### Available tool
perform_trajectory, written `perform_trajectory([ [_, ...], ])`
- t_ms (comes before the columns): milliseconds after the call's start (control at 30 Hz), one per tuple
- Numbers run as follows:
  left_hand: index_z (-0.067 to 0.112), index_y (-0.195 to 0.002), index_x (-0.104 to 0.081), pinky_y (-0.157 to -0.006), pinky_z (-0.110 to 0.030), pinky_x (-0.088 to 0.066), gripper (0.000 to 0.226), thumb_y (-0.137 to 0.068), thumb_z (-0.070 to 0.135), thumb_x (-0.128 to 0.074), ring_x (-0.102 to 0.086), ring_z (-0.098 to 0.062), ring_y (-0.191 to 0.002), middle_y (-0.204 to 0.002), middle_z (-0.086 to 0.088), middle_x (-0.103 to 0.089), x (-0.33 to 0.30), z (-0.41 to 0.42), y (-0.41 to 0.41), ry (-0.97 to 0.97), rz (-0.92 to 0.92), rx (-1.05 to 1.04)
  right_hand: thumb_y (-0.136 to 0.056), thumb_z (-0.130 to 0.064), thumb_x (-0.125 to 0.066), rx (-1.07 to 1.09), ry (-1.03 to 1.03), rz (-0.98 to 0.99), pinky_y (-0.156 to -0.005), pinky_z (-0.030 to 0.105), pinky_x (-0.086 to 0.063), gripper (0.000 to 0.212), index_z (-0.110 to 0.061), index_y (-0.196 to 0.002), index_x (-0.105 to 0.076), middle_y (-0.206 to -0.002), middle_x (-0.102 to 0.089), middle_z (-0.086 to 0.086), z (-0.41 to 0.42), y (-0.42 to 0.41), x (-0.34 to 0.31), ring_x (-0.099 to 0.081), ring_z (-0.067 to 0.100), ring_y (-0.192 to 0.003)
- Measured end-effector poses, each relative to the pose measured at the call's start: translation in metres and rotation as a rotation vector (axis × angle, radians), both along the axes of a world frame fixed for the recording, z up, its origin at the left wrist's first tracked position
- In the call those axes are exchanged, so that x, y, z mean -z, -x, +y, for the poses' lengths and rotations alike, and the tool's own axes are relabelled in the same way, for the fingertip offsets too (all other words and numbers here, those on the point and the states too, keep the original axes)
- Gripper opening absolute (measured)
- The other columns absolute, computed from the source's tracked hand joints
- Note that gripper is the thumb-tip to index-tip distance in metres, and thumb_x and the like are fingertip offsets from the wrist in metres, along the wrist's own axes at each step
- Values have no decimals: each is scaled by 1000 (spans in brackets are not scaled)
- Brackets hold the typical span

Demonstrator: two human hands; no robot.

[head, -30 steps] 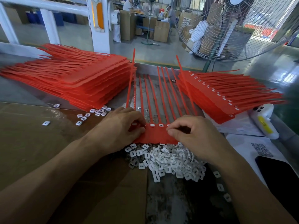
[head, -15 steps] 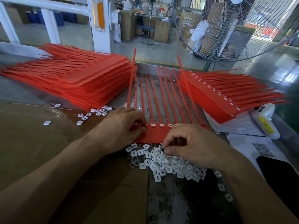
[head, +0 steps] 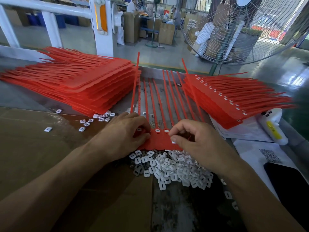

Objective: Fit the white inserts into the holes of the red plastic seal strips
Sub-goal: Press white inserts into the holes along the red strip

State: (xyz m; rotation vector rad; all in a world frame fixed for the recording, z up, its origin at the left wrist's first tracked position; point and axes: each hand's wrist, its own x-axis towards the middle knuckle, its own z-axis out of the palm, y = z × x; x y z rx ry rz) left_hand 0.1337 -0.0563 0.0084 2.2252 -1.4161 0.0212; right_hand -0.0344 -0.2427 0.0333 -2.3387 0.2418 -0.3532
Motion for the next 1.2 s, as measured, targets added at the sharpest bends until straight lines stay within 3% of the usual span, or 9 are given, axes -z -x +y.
perform_trajectory([
  [167,38,-115,-64,-100,-38,-45,31,-90,53,-53,-49,-7,-112,-113,18,-58,0,1,0,-3,8,-2,-97,-19,-72,88,16,-62,-77,4,-46,25,-42,-103,-77,-101,-71,-29,-7,0,0,-65,-9,-98],
  [333,38,-115,-64,-101,-38,-45,32,-90,54,-52,-49,-6,-113,-113,19,-58,-1,0,0,-3,13,-2,-95,-11,-72,180,-39,-179,-68,5,-45,24,-34,-94,-77,-84,-69,-30,-8,-1,0,-63,-9,-78],
  [533,38,-114,-64,-102,-39,-44,30,-90,53,-53,-50,-7,-112,-112,19,-59,0,-1,0,0,14,5,-95,-16,-72,372,-67,-257,-75,12,-43,19,-34,-92,-77,-94,-73,-16,-25,1,-1,-64,-6,-90],
  [667,38,-114,-65,-102,-39,-44,28,-91,50,-55,-49,-7,-112,-113,18,-59,0,-1,0,3,10,5,-93,-17,-74,478,-83,-300,-71,4,-41,15,-32,-92,-78,-87,-73,-22,-42,5,1,-64,-11,-86],
  [767,39,-114,-64,-102,-38,-44,30,-90,52,-53,-48,-7,-113,-113,19,-58,0,-1,0,-3,12,5,-92,-16,-75,518,-55,-290,-68,-1,-39,18,-34,-90,-77,-83,-72,-26,-51,6,4,-63,-15,-85],
  [1000,38,-113,-65,-100,-39,-45,30,-90,52,-54,-50,-7,-111,-111,19,-59,1,0,0,6,5,10,-89,-13,-77,542,-12,-153,-71,15,-42,20,-33,-87,-76,-88,-74,-17,-60,8,12,-66,-5,-85],
  [1200,39,-113,-64,-100,-39,-45,30,-90,53,-53,-50,-7,-111,-111,19,-58,0,-1,0,5,9,9,-89,-14,-77,547,-16,-101,-73,14,-41,19,-33,-88,-75,-91,-71,-19,-63,7,15,-64,-6,-90],
])
